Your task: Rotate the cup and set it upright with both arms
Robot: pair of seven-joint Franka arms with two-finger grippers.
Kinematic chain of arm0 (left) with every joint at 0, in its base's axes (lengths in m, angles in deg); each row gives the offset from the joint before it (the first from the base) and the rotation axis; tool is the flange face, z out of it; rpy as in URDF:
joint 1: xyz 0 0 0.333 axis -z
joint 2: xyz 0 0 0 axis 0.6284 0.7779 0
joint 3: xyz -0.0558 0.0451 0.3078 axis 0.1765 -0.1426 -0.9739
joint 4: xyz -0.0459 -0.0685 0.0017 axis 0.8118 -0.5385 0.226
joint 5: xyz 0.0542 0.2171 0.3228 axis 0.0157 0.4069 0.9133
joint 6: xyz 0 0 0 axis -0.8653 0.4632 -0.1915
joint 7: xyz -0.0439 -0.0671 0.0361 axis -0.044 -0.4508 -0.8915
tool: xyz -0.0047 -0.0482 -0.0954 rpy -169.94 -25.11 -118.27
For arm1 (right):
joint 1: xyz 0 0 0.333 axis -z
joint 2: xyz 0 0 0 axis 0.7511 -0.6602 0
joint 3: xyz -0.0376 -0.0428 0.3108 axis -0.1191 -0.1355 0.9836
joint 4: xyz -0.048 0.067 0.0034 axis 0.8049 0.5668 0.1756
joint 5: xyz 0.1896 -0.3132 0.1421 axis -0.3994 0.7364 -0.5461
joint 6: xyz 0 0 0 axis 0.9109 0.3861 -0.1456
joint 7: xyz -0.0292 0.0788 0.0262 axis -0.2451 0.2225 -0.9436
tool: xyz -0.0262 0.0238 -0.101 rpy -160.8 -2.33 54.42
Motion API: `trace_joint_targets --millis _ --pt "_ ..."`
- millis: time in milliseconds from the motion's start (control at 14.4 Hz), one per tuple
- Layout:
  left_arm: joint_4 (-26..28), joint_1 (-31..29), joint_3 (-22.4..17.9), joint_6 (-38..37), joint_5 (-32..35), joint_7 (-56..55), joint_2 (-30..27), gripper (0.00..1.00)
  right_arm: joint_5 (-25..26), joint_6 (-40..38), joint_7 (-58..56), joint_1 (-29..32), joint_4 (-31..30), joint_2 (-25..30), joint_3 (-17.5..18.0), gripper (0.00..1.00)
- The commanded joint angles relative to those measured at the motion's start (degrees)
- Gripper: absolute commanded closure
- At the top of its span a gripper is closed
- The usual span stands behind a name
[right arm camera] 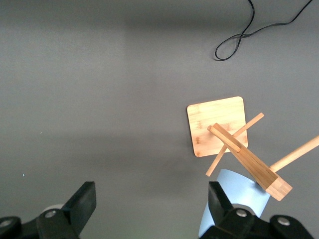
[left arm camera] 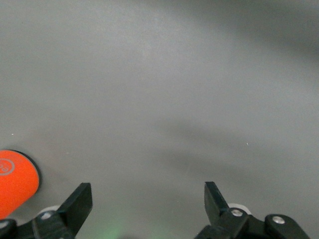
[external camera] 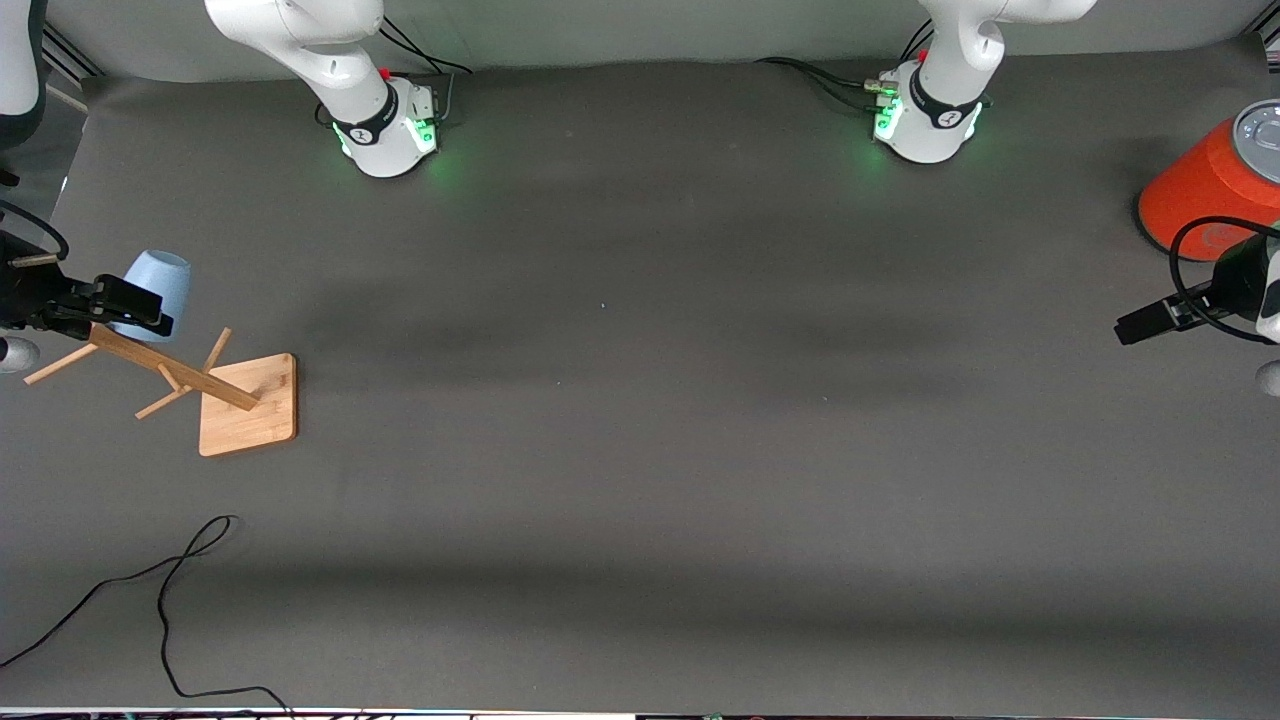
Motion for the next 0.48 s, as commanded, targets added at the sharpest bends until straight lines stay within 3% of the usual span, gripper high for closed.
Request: trace_joint_targets --millis 0,416 --pt "0.29 0.10 -0.06 0.34 0.00 -0.20 -0.76 0.00 0.40 -0.31 -1.54 0.06 -0.40 0.71 0.03 0.00" --pt "0.29 0.10 -0.06 0.51 0.00 -0.20 -0.76 0.00 0.57 -0.84 -1.72 0.33 -0.66 1.06 -0.93 0.00"
